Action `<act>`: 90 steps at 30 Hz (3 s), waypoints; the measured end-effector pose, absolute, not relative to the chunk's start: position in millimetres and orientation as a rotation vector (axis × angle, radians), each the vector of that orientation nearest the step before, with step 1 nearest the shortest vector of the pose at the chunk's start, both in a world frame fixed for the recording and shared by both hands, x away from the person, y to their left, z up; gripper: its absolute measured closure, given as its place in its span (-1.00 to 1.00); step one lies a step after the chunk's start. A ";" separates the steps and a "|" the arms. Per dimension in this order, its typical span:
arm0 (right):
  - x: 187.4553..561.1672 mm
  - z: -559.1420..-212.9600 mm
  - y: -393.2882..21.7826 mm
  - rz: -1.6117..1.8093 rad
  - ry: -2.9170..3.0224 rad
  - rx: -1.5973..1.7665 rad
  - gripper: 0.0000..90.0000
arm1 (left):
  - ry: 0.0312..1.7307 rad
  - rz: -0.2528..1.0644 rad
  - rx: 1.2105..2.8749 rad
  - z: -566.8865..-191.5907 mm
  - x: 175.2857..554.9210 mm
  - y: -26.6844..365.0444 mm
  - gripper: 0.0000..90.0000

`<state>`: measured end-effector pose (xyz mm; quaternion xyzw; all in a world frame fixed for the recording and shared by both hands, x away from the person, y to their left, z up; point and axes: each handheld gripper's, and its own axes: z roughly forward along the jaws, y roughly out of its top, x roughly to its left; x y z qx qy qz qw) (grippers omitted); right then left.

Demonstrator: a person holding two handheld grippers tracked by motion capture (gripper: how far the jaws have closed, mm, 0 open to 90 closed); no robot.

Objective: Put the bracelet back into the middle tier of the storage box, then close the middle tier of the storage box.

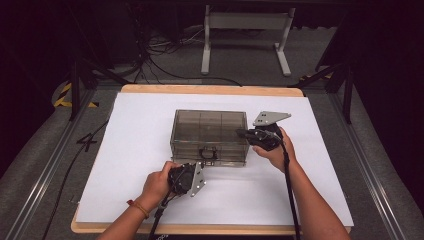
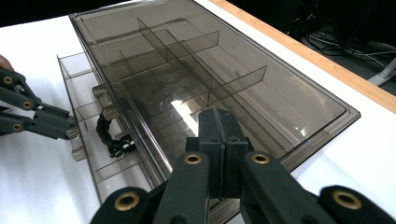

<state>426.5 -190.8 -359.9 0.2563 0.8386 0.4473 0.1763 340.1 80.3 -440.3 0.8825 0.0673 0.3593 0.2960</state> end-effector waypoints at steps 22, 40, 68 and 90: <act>425.0 -361.1 -186.6 1.274 2.374 0.709 1.00 | 0.223 0.945 2.331 -441.4 355.5 77.6 0.99; 423.4 -360.6 -182.4 1.268 2.392 0.690 1.00 | 0.236 0.982 2.347 -441.5 365.0 77.0 0.99; 419.2 -357.6 -178.5 1.205 2.383 0.666 1.00 | 0.248 0.959 2.339 -435.9 360.3 82.7 0.99; 405.8 -351.5 -178.0 1.136 2.383 0.645 0.99 | 0.309 0.891 2.306 -422.6 347.2 122.7 0.99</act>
